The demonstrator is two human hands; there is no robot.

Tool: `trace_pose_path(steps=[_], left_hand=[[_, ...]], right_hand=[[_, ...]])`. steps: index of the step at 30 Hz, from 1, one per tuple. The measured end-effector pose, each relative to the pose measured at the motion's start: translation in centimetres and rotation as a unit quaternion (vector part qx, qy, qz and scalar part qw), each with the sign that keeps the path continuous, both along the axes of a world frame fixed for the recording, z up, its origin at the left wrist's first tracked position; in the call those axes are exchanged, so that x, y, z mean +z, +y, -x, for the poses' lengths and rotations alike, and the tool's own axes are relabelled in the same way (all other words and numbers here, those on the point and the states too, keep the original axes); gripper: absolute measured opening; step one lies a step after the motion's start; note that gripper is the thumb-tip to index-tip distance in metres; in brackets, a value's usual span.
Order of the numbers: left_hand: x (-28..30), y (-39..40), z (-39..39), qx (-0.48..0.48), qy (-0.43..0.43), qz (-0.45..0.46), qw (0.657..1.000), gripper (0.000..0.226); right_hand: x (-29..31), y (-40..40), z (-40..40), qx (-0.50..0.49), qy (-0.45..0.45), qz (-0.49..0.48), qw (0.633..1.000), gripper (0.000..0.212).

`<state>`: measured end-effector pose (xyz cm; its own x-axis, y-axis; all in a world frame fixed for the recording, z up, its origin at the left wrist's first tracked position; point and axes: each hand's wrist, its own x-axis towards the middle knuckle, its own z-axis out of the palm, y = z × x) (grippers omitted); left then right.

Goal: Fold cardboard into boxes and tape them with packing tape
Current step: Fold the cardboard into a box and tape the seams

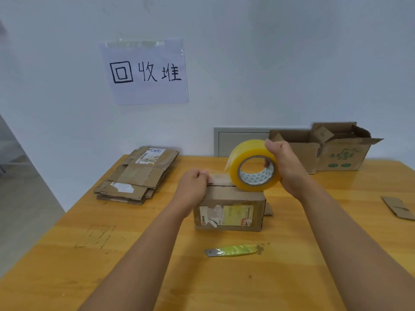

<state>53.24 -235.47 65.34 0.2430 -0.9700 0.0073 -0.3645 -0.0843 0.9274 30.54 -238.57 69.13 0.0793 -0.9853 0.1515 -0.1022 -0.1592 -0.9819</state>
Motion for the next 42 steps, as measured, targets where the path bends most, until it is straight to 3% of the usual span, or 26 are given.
trace_pose_path(steps=[3, 7, 12, 16, 21, 25, 30, 33, 36, 42], left_hand=[[0.1, 0.0, -0.1, 0.000, 0.017, 0.002, 1.000, 0.032], [0.2, 0.1, 0.0, -0.004, 0.021, 0.008, 1.000, 0.033], [0.2, 0.1, 0.0, 0.005, 0.018, 0.013, 1.000, 0.033], [0.1, -0.1, 0.0, 0.012, 0.010, 0.021, 1.000, 0.035], [0.2, -0.3, -3.2, 0.051, 0.164, 0.040, 0.984, 0.025], [-0.3, 0.6, -5.1, 0.022, 0.192, 0.001, 0.981, 0.029], [-0.8, 0.7, -5.4, 0.012, 0.260, -0.010, 0.965, 0.030], [-1.0, 0.6, -5.6, 0.003, 0.288, -0.015, 0.958, 0.030], [-1.5, 0.5, -6.0, -0.015, 0.289, -0.027, 0.957, 0.031], [-2.8, 0.3, -6.4, -0.007, 0.315, -0.051, 0.948, 0.020]], right_hand=[[-1.4, -0.1, 1.3, 0.047, 0.034, 0.000, 0.998, 0.052], [-3.8, 0.5, 1.3, 0.005, 0.034, 0.048, 0.998, 0.044], [-6.1, 0.8, 0.7, -0.016, -0.033, 0.022, 0.999, 0.049], [-5.8, 0.8, 0.0, -0.037, 0.018, 0.068, 0.997, 0.049], [-5.5, 0.7, 0.1, -0.062, 0.027, 0.099, 0.993, 0.055], [-5.5, 0.3, -0.1, -0.057, 0.058, 0.103, 0.991, 0.066], [-6.2, 0.3, 0.0, -0.048, 0.029, 0.055, 0.997, 0.078], [-6.2, 0.3, -0.2, -0.053, 0.014, 0.027, 0.998, 0.056], [-5.7, 0.3, -0.6, -0.088, 0.059, 0.047, 0.993, 0.035], [-4.6, 0.4, -1.3, -0.093, 0.088, 0.070, 0.989, 0.036]])
